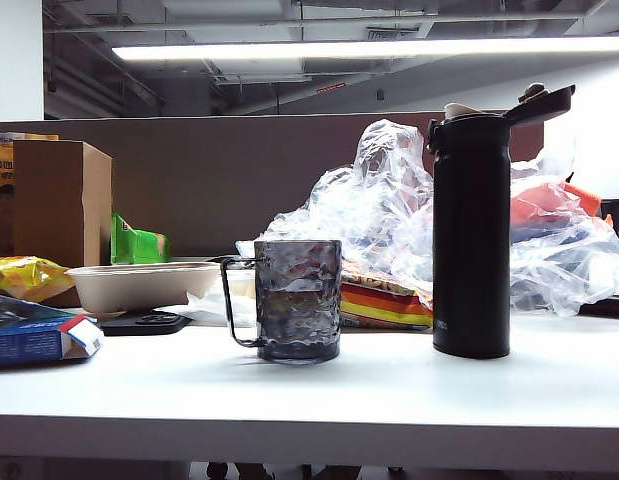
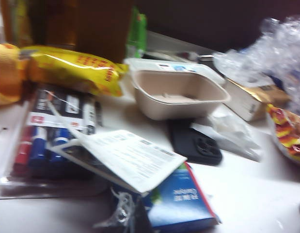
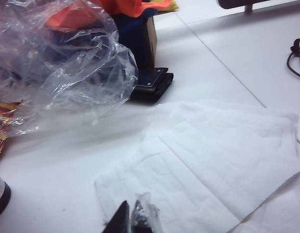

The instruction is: Pick up the black thermos, pour some water into the cup, then place the black thermos back on the table.

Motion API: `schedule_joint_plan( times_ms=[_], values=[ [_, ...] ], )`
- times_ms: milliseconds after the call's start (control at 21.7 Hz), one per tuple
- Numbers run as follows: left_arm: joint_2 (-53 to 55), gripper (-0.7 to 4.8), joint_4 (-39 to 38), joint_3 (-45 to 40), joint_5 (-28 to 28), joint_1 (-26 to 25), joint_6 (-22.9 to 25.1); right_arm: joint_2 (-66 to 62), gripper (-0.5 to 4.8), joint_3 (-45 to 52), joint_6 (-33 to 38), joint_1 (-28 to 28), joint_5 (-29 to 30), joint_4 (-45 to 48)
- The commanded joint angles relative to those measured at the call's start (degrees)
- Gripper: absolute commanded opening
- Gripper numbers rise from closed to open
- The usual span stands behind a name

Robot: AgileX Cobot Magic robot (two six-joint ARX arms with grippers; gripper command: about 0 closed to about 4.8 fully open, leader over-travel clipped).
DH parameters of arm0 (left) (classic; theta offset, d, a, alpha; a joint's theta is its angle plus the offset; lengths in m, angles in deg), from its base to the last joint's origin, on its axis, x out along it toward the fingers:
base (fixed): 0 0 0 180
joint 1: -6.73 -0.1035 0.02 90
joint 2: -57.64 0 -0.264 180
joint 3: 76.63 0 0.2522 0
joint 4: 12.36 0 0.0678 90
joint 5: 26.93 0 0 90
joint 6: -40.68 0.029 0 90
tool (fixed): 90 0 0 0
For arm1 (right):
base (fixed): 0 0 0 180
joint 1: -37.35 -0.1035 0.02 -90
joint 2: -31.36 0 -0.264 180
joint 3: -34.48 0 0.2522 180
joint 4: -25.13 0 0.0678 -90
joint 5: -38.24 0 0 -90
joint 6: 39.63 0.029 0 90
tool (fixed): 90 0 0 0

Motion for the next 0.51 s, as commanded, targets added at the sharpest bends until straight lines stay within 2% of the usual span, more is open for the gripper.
schedule_joint_plan(
  times_ms=[46, 507],
  values=[
    [0.02, -0.03, 0.61, 0.09, -0.87, 0.04, 0.24, 0.02, 0.18, 0.11, 0.04, -1.4, -0.5, 0.15],
    [0.02, -0.04, 0.59, 0.09, -0.74, 0.04, 0.24, 0.02, 0.18, 0.11, 0.04, -3.3, -0.48, 0.15]
  ],
)
